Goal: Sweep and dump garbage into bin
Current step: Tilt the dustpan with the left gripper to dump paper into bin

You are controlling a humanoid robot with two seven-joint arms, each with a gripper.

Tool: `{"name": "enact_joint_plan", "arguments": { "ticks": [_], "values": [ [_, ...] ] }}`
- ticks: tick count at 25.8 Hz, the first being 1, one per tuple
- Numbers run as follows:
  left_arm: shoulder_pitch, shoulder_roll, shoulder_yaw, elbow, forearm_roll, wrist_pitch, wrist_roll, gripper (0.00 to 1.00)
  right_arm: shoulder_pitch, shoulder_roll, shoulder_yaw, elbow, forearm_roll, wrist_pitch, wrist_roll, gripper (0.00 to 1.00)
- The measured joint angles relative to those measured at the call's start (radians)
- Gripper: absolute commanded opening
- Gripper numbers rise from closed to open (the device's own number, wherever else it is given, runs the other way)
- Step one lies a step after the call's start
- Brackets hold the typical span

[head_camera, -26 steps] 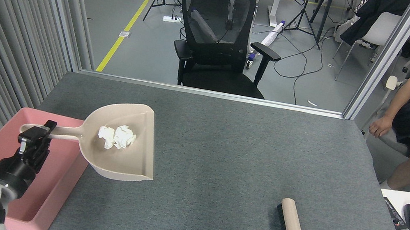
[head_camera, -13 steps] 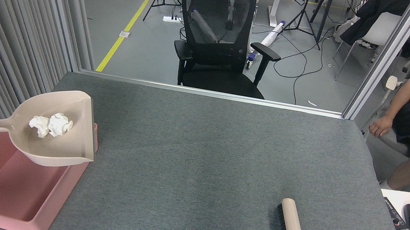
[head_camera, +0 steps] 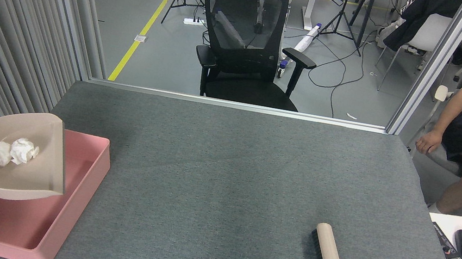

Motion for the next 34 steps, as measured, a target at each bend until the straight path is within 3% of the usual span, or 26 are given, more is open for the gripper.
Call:
{"name": "enact_joint_plan", "arguments": {
  "ticks": [8, 22, 34],
  "values": [
    [0.002, 0.093, 0.0, 0.126, -0.047, -0.137, 0.007, 0.22, 0.0, 0.001, 0.0, 0.0, 0.0, 0.0, 0.001, 0.97],
    [-0.053, 0.107, 0.029, 0.157, -0.336, -0.294, 0.054, 0.22, 0.003, 0.002, 0.0, 0.0, 0.0, 0.0, 0.004, 0.97],
    [-0.101, 0.135, 0.053, 0.085, -0.49, -0.326, 0.063, 0.22, 0.004, 0.003, 0.0, 0.0, 0.0, -0.002, -0.001, 0.97]
  ]
}}
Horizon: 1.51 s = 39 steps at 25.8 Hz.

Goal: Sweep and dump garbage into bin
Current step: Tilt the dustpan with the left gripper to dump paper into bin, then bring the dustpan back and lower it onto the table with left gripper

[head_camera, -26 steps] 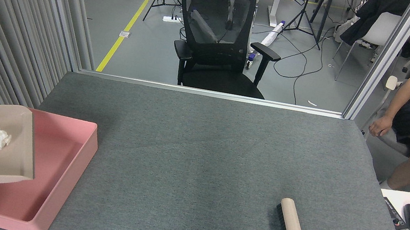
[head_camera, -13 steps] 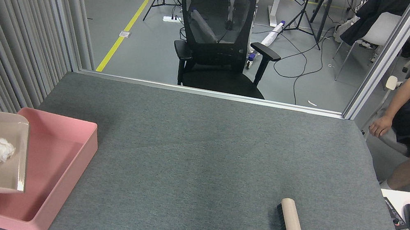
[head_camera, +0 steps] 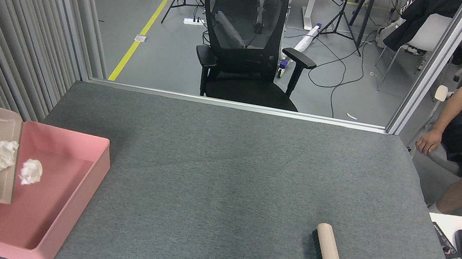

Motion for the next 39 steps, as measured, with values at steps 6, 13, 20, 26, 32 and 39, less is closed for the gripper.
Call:
{"name": "enact_joint_plan", "arguments": {
  "ticks": [6, 13, 20, 26, 32, 39],
  "values": [
    [-0.034, 0.023, 0.002, -0.046, -0.057, 0.016, -0.003, 0.22, 0.0, 0.0, 0.0, 0.0, 0.0, -0.002, 0.0, 0.97],
    [-0.068, 0.026, -0.011, -0.066, 0.111, 0.191, -0.044, 0.22, -0.001, -0.001, 0.0, 0.001, -0.001, -0.002, 0.0, 0.97],
    [0.002, -0.033, -0.13, -0.357, 0.411, 0.449, -0.062, 0.22, -0.002, -0.018, -0.001, 0.001, -0.016, -0.001, -0.003, 0.97],
    [0.079, -0.251, -0.216, -0.639, 0.421, 0.574, -0.048, 0.22, 0.001, -0.037, -0.004, 0.001, -0.043, 0.002, -0.001, 0.97],
    [0.164, -0.514, -0.312, -0.692, 0.212, 0.482, -0.027, 0.22, 0.002, -0.038, -0.02, 0.004, -0.047, 0.001, 0.0, 0.97],
    [0.21, -0.711, -0.341, -0.534, -0.039, 0.289, 0.033, 0.25, 0.002, -0.038, -0.022, 0.006, -0.048, 0.0, 0.0, 0.97]
  ]
}}
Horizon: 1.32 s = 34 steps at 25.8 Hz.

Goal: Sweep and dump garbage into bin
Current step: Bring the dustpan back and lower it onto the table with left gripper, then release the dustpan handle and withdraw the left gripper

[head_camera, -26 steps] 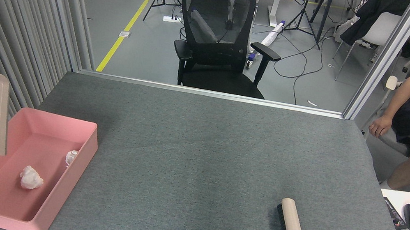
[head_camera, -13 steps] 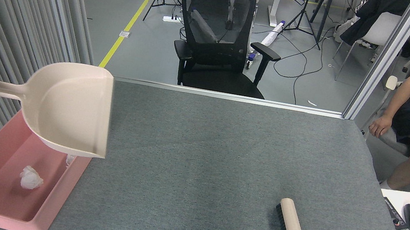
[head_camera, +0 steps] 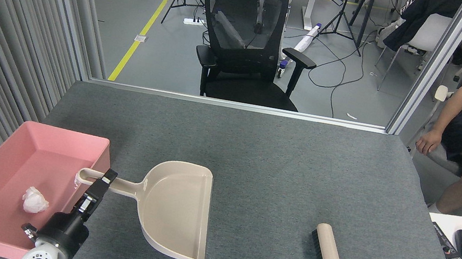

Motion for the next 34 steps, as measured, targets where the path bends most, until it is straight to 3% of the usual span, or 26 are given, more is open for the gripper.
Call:
{"name": "enact_joint_plan", "arguments": {
  "ticks": [7, 14, 22, 28, 34],
  "values": [
    [0.0, -0.035, -0.012, 0.111, -0.039, -0.049, 0.03, 0.26, -0.001, -0.001, -0.001, 0.001, -0.001, 0.0, 0.0, 0.97],
    [-0.062, -0.048, -0.014, 0.258, 0.01, -0.054, 0.067, 0.27, -0.001, 0.001, 0.0, 0.002, -0.002, 0.0, 0.0, 0.97],
    [-0.101, -0.053, -0.015, 0.326, 0.037, -0.056, 0.075, 0.33, 0.001, -0.001, -0.002, 0.002, -0.002, -0.001, 0.006, 0.97],
    [-0.119, -0.054, -0.014, 0.352, 0.033, -0.073, 0.077, 0.52, 0.001, -0.001, -0.002, 0.002, -0.002, -0.001, 0.0, 0.97],
    [-0.128, -0.053, -0.016, 0.363, 0.004, -0.081, 0.08, 0.97, 0.004, 0.0, -0.004, 0.002, -0.002, 0.001, 0.0, 0.97]
  ]
}}
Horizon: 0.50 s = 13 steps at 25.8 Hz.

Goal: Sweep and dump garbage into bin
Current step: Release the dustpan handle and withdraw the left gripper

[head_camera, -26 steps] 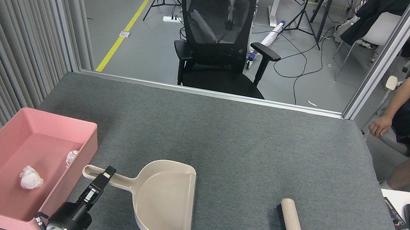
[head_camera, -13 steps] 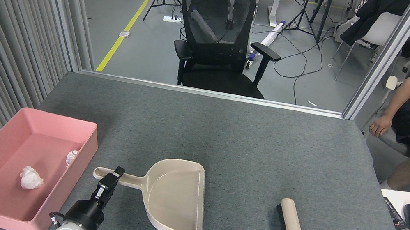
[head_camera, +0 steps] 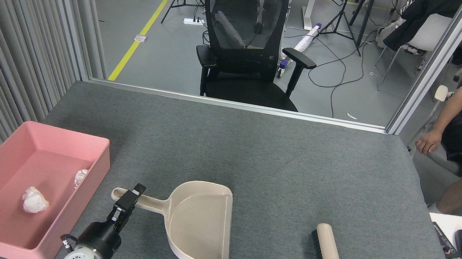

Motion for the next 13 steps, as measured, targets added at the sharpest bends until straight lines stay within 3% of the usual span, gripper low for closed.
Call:
{"name": "enact_joint_plan", "arguments": {
  "ticks": [13],
  "values": [
    [0.117, 0.016, -0.005, -0.118, -0.037, 0.03, -0.017, 0.98, 0.002, -0.002, -0.012, 0.0, -0.001, 0.0, 0.0, 0.97]
  ]
}}
